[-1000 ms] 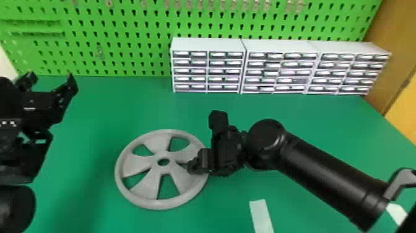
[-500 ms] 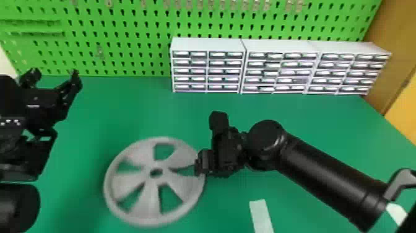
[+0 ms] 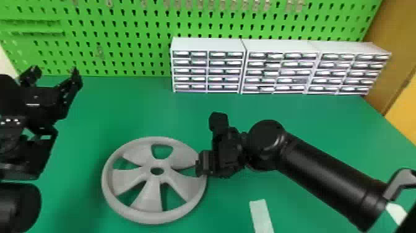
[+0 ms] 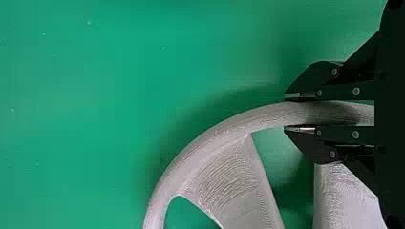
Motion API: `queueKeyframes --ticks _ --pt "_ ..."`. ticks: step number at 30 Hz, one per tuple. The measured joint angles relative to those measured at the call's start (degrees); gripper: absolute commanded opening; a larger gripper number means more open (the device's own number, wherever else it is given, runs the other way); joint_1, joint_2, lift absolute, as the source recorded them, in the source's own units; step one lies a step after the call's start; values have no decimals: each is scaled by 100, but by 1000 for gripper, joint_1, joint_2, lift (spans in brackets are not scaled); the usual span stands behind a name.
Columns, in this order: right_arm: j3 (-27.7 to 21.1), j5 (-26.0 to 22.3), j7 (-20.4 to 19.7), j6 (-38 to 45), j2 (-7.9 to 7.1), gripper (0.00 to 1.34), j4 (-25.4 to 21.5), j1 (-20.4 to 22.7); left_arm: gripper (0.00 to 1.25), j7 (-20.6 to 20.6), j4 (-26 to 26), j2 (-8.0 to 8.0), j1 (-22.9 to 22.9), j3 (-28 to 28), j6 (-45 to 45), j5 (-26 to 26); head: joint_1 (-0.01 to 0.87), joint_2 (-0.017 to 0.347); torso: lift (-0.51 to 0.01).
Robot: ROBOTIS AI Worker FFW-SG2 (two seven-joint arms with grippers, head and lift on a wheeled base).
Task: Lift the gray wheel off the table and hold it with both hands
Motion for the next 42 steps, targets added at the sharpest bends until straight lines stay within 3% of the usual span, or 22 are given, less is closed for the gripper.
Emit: queueKeyframes --ticks 18,31,42 --pt "-107 292 0 3 10 195 -19 -15 842 0 0 -1 3 -3 -2 0 711 15 -98" --pt "-468 1253 0 -132 70 195 -354 100 842 40 0 -7 0 -33 5 20 711 15 -98" --pt "-915 2433 39 -239 134 195 -764 341 842 71 0 -13 0 -124 1 48 711 15 -98"
